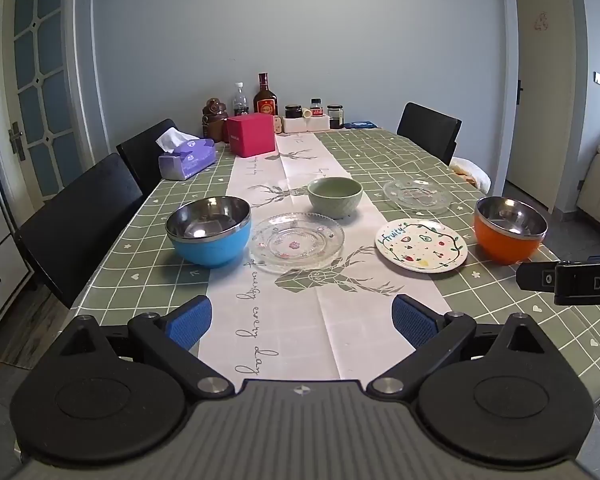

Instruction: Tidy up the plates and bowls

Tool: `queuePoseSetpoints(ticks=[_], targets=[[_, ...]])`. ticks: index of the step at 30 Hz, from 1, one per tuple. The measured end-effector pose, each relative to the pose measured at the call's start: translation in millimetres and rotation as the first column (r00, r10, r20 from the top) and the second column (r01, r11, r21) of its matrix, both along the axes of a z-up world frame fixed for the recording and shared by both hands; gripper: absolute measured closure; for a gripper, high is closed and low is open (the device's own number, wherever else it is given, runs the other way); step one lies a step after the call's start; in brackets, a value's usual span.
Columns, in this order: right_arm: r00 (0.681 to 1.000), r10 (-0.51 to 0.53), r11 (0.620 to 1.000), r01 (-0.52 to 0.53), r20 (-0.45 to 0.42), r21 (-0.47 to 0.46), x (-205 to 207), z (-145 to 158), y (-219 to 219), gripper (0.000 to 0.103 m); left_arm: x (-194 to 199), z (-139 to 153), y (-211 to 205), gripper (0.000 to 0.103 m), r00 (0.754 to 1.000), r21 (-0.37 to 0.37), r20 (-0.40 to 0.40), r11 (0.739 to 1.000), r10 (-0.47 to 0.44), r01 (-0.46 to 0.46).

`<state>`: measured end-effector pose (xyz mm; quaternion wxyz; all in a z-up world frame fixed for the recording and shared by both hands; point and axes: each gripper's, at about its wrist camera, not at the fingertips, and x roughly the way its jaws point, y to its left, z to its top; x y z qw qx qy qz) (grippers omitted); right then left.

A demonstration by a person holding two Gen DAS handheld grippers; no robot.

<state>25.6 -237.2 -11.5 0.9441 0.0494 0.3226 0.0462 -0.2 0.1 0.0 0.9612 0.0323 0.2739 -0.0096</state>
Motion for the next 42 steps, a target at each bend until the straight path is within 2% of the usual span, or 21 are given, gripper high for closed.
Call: queuePoseSetpoints(ticks=[15, 17, 42], targets=[[1.0, 0.021, 1.0, -0.021, 0.002, -0.003, 1.8, -4.0, 12.3, 0.003, -0.3, -2.9, 1.5, 0.0, 1.0, 0.003, -0.01, 1.0, 0.007, -0.007], [1.0, 0.031, 1.0, -0.031, 0.003, -0.006, -0.7, 3.0, 11.0, 0.003, -1.5, -4.6, 3.9, 0.0, 1.0, -0.002, -0.01, 1.0, 0.01, -0.01], [0.999, 0.041, 0.999, -0.04, 0.017, -0.018, -6.6, 6.7, 15.9, 0.003, -0.9, -0.4, 4.5, 0.0, 1.0, -0.017, -0.018, 1.0, 0.015, -0.015]])
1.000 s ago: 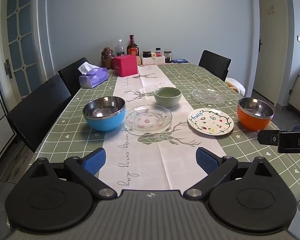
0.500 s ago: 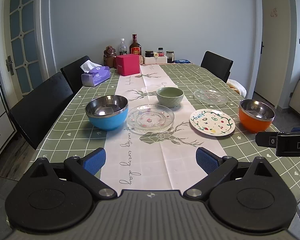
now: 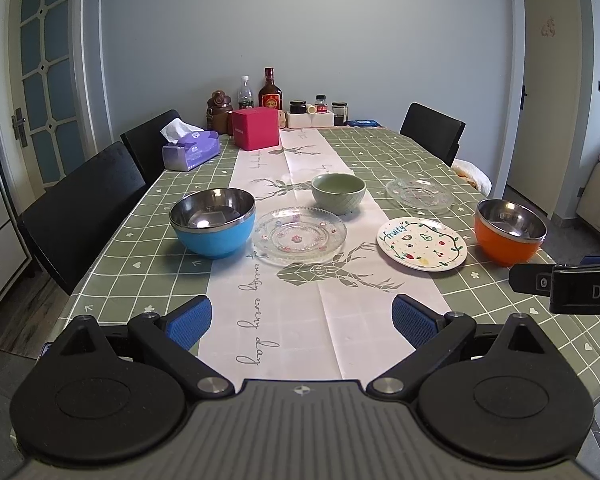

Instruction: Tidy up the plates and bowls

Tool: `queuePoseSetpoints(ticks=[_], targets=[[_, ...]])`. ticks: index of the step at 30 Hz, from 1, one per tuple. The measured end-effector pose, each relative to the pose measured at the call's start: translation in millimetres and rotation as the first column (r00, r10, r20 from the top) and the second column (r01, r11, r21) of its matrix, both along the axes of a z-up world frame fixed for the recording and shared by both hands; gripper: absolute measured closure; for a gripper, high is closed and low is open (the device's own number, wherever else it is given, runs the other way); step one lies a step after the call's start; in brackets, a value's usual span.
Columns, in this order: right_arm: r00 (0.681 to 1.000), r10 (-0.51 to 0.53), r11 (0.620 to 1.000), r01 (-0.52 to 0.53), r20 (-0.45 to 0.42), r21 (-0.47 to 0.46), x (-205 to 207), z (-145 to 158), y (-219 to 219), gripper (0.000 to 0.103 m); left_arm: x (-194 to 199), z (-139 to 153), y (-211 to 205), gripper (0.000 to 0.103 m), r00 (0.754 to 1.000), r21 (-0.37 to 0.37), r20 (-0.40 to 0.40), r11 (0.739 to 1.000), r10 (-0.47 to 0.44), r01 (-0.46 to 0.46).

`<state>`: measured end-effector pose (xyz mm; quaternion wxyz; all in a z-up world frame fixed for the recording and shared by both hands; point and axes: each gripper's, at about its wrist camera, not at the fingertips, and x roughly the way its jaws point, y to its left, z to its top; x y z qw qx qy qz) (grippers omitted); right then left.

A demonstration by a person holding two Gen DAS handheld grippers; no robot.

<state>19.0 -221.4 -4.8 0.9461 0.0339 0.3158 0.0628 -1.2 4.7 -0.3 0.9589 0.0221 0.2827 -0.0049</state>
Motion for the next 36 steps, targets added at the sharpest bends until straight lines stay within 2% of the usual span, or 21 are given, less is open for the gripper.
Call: queuePoseSetpoints(ticks=[36], targets=[[1.0, 0.007, 1.0, -0.008, -0.002, -0.014, -2.7, -0.8, 2.4, 0.003, -2.7, -3.3, -0.9, 0.0, 1.0, -0.019, -0.01, 1.0, 0.004, -0.004]])
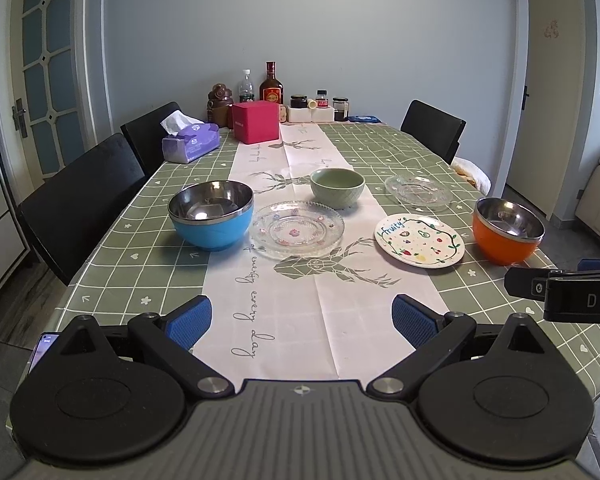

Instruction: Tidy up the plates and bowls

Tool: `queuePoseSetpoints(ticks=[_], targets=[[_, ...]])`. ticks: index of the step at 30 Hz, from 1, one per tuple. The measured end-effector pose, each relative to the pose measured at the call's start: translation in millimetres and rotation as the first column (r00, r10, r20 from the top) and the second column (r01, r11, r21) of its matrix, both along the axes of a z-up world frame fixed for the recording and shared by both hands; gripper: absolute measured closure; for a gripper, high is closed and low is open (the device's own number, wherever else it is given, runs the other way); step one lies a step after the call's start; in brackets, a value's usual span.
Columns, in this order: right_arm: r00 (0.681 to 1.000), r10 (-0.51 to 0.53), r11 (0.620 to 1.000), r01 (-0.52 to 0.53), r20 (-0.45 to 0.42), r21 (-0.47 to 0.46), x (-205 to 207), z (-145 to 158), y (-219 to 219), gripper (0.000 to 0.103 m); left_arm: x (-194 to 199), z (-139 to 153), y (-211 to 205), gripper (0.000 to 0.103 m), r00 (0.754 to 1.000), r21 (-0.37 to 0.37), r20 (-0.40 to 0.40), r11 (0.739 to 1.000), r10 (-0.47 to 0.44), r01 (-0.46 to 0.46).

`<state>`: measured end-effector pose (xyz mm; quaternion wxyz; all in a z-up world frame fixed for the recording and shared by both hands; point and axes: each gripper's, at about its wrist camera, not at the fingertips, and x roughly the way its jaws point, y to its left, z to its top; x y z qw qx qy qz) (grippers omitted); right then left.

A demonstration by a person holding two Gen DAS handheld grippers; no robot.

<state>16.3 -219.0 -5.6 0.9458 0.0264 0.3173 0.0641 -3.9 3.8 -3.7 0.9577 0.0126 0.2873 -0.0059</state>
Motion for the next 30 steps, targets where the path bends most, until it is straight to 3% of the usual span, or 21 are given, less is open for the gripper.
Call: queuePoseSetpoints(ticks=[18, 22, 26, 30], targets=[[1.0, 0.005, 1.0, -0.005, -0.003, 0.009, -0.6, -1.5, -1.2, 0.003, -1.3, -0.8, -1.1, 0.0, 1.0, -0.016, -0.006, 1.0, -0.015, 0.015], [1.0, 0.003, 1.0, -0.003, 0.022, 0.031, -0.5, -4.2, -4.0, 0.003, -3.4, 2.2, 1.6, 0.0, 0.999, -0.052, 0.022, 0.998, -0.032, 0.033], [0.995, -0.01, 0.999, 0.005, 0.098, 0.045, -4.3, -7.3, -6.8, 0.003, -0.5, 4.9, 10.1, 0.0, 0.999, -0.134, 0.043, 0.99, -0.031, 0.037], [0.99, 0.01, 1.0, -0.009, 0.139, -0.002, -3.5, -9.4, -3.3, 0.003, 5.8, 3.4, 14.7, 0.021, 0.998, -0.163, 0.044, 0.985, -0.051, 0.057]])
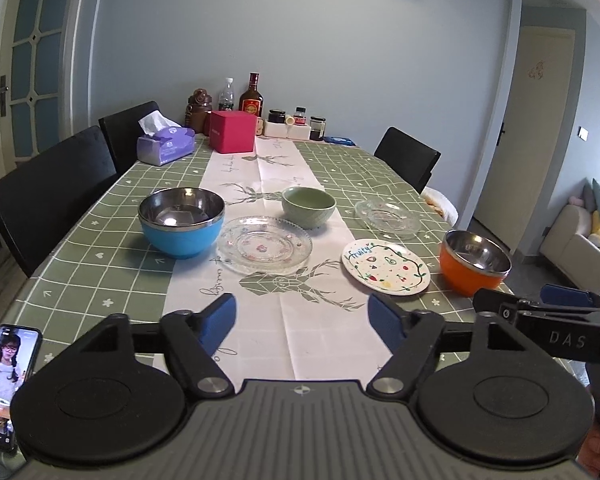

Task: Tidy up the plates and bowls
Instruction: 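Move both grippers down toward the white 'Fruity' plate rim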

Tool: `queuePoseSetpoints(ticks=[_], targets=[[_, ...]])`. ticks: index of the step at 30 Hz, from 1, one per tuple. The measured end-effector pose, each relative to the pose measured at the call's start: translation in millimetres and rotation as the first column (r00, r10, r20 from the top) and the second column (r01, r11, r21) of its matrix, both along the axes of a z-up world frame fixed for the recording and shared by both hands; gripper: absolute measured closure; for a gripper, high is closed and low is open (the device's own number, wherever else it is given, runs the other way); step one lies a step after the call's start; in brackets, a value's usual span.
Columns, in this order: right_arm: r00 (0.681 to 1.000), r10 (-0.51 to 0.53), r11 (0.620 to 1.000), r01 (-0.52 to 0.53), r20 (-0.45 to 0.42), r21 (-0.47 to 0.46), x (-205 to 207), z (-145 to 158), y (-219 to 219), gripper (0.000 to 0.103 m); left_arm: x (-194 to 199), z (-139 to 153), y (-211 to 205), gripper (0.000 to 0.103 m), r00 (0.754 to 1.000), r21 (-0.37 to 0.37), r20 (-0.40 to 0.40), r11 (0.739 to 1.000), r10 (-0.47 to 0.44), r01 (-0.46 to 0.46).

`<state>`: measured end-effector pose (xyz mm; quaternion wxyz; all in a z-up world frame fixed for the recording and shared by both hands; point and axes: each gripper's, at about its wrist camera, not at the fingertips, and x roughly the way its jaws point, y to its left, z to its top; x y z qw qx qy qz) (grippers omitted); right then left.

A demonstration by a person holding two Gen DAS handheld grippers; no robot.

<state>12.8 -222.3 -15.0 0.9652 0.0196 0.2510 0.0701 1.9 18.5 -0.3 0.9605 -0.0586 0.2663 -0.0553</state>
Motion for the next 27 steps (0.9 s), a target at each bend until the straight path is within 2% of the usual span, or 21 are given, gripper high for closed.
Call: queuePoseSetpoints(ticks=[3, 4, 7, 9, 11, 13, 18, 20, 23, 25, 27], targets=[[1.0, 0.008, 1.0, -0.008, 0.011, -0.013, 4.4, -2.3, 1.0, 0.01, 6.0, -3.8, 2.0, 0.04, 1.0, -0.011, -0.007, 1.0, -0.009, 0.009], [1.0, 0.009, 1.0, -0.009, 0.008, -0.015, 6.2, -3.9, 0.3, 0.015, 7.5, -4.8, 1.9, 0.048, 1.0, -0.015, -0.005, 1.0, -0.014, 0.014], [1.0, 0.011, 1.0, -0.011, -0.002, -0.021, 13.0, -8.1, -0.5, 0.031, 14.0, -7.9, 1.0, 0.054, 0.999, -0.029, 0.003, 0.999, -0.042, 0.042], [1.0, 0.012, 1.0, -0.013, -0.007, -0.02, 18.8, -11.2, -1.9, 0.036, 20.0, -9.5, -1.0, 0.055, 0.998, -0.045, -0.01, 0.997, -0.063, 0.062], [1.0, 0.021, 1.0, -0.021, -0.022, -0.004, 26.1, -15.2, -4.5, 0.046, 28.2, -12.2, -3.0, 0.058, 0.996, -0.061, -0.011, 0.994, -0.087, 0.086], [0.998, 0.028, 0.999, -0.026, -0.056, 0.026, 36.2, -20.1, -8.3, 0.052, 39.5, -15.3, -5.8, 0.067, 0.993, -0.069, -0.033, 0.992, -0.111, 0.108], [0.99, 0.014, 0.995, 0.0, -0.139, 0.101, 64.5, -32.3, -22.1, 0.055, 70.9, -26.4, -12.4, 0.073, 0.98, -0.156, -0.062, 0.972, -0.188, 0.177], [0.985, 0.0, 0.99, 0.024, -0.174, 0.136, 78.8, -37.7, -29.9, 0.055, 85.6, -31.4, -12.9, 0.072, 0.981, -0.211, -0.068, 0.963, -0.183, 0.165], [0.975, -0.025, 0.98, 0.067, -0.221, 0.185, 100.9, -45.6, -40.1, 0.054, 111.5, -39.1, -14.4, 0.068, 0.984, -0.28, -0.078, 0.951, -0.161, 0.133], [0.968, -0.036, 0.969, 0.094, -0.247, 0.229, 116.1, -51.6, -47.6, 0.054, 129.0, -43.7, -17.1, 0.059, 0.982, -0.299, -0.09, 0.945, -0.164, 0.13], [0.961, -0.052, 0.955, 0.128, -0.273, 0.268, 133.0, -58.2, -54.4, 0.055, 150.3, -50.7, -20.8, 0.059, 0.98, -0.305, -0.112, 0.944, -0.164, 0.123]])
